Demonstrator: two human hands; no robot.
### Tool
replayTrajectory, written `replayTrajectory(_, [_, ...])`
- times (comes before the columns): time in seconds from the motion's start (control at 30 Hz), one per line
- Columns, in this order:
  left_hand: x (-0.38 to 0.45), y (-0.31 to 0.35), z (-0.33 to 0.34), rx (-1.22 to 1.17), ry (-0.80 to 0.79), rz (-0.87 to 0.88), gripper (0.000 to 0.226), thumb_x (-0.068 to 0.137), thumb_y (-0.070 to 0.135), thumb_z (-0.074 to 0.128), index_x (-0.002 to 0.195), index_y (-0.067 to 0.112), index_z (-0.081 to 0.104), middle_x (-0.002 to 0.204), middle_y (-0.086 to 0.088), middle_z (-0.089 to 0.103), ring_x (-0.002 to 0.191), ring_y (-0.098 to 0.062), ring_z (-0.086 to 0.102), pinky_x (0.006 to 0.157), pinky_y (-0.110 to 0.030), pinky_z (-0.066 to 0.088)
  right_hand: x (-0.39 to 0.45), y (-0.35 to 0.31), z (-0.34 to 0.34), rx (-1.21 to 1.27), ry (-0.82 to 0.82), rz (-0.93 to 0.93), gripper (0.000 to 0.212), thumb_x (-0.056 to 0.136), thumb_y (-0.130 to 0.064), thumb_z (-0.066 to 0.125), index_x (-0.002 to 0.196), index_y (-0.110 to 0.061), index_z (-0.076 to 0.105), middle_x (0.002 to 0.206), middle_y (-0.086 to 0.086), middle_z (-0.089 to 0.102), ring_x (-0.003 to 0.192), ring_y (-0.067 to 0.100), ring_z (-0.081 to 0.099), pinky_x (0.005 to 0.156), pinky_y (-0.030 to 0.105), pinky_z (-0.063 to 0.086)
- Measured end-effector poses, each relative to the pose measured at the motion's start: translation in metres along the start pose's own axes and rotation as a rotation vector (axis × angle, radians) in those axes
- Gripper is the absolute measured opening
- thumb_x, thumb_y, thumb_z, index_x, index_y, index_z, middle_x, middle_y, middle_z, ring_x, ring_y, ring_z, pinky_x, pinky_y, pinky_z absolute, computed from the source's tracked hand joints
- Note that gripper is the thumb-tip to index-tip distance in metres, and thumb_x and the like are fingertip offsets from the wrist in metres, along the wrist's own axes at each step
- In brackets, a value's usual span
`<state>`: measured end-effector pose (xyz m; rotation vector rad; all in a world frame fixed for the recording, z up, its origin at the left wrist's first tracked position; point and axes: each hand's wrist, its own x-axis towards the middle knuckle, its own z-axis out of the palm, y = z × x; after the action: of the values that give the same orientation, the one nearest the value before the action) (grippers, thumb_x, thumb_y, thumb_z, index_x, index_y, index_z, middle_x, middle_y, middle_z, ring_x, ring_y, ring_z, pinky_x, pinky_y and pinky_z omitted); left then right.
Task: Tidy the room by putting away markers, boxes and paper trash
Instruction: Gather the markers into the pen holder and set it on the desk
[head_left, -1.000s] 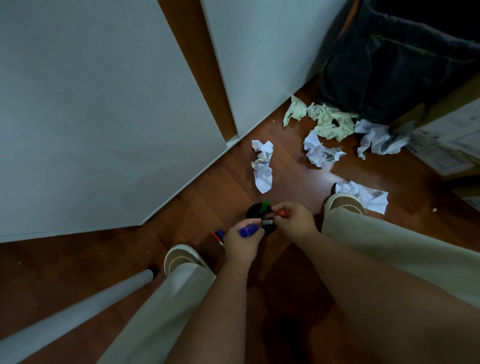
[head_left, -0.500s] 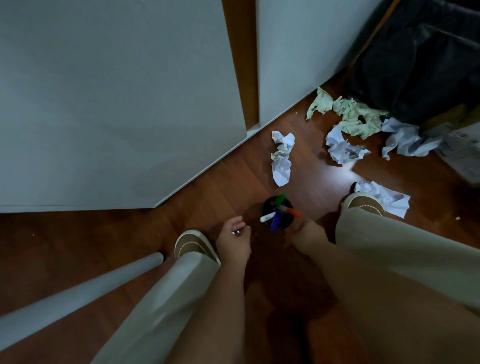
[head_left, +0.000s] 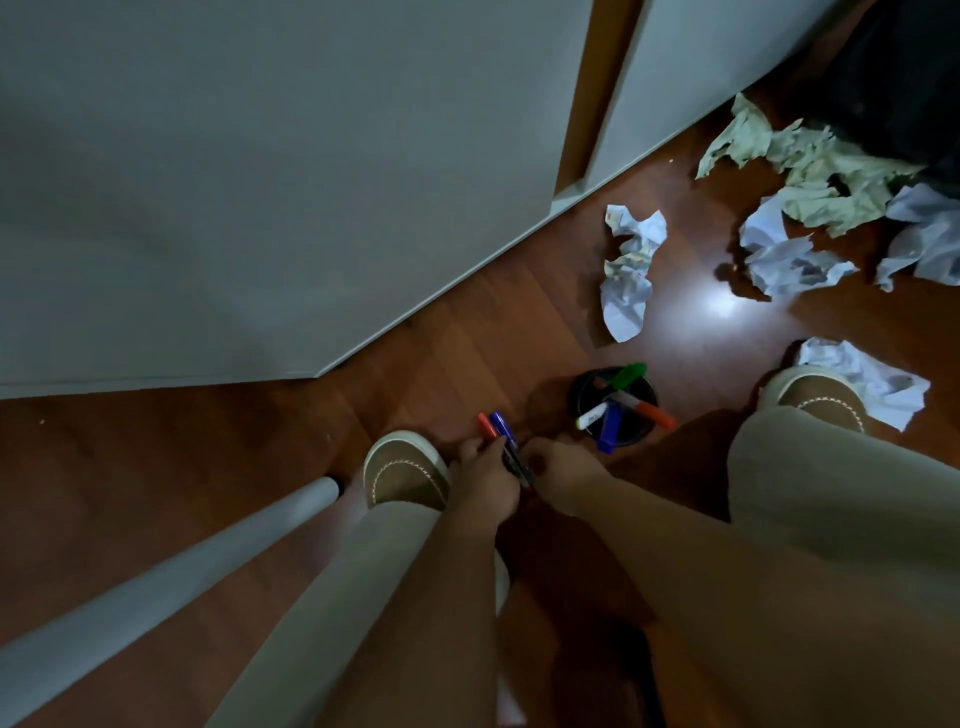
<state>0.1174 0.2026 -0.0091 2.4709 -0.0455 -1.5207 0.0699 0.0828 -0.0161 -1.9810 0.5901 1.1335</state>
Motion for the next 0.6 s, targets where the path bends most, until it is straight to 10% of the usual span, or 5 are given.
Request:
replayTrajectory(0.4, [0.027,-0.008,0.003,0.072,-0.057,-0.033,0.052,0.098,0.011,0.044,0.148,0.009,0.034,0.154,-0.013,0.008,0.133,-0.029,0.036,0.113,-0.031,0.032,0.021,0.011,0.008,-0.277,0.105,0.185,0.054,0.095,-0.005,0.039,0.147,-0.016,0.029,0.131,0.014,0.05,0.119,0.032,0.053,0.092,0.041,0.047])
replayTrajectory(0.6, [0.019,-0.004,0.004,0.033,0.102,-0.018,0.046,0.097,0.018,0.049,0.142,0.011,0.045,0.142,-0.019,0.035,0.121,-0.028,0.05,0.102,-0.028,0.038,0.026,0.015,0.002,-0.299,0.097,0.163,0.046,0.097,-0.015,0.041,0.142,-0.015,0.031,0.13,0.017,0.05,0.119,0.033,0.053,0.096,0.04,0.044])
